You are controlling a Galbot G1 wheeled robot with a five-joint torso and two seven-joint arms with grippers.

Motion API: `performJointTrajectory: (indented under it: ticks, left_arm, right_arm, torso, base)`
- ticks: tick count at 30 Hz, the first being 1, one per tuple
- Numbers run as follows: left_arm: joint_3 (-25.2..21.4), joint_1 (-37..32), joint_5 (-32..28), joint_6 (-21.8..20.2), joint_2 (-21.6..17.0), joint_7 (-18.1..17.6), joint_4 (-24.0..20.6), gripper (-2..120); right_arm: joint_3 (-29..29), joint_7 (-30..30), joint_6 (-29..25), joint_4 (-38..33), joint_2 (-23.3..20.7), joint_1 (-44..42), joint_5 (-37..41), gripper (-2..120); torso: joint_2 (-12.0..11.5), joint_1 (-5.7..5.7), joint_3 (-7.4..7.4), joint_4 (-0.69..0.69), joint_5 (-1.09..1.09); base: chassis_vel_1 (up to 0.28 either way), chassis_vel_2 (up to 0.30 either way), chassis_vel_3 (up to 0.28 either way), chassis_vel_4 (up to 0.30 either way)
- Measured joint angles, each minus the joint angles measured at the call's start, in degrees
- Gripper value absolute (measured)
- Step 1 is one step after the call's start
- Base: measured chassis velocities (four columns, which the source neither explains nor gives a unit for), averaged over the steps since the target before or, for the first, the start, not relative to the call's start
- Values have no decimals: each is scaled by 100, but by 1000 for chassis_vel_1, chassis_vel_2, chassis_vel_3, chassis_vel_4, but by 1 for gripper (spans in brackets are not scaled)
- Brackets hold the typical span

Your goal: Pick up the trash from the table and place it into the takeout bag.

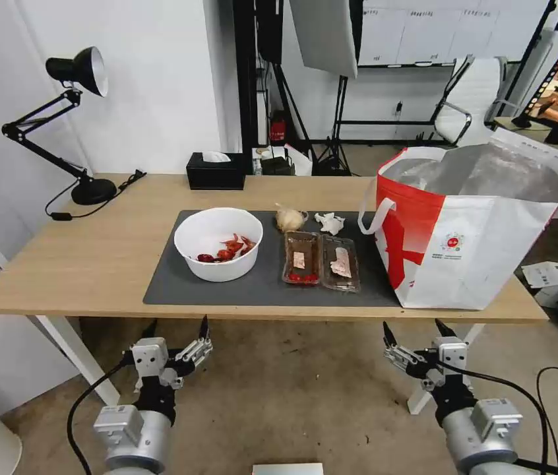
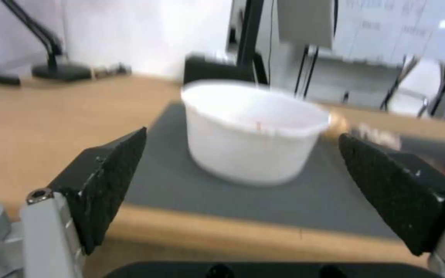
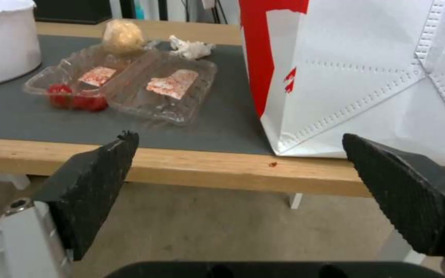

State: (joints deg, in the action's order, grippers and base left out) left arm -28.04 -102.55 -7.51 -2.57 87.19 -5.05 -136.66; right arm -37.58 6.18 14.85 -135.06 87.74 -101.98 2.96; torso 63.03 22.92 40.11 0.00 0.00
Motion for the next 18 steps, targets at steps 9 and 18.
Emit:
performJointTrajectory:
  ticks: [9, 18]
  left_arm:
    - [-32, -3, -24, 331, 8, 7, -155, 100]
    - [-37, -6, -4, 362, 5, 11, -130, 100]
  right_arm:
    - [-5, 174, -1144, -43, -233, 254, 917, 100]
    - [37, 175, -1491, -36, -237, 312, 1075, 100]
  torso:
    - [0, 0, 0, 0, 0]
    - [0, 0, 0, 0, -1]
  base:
    - [0, 0, 0, 0]
    - [0, 0, 0, 0]
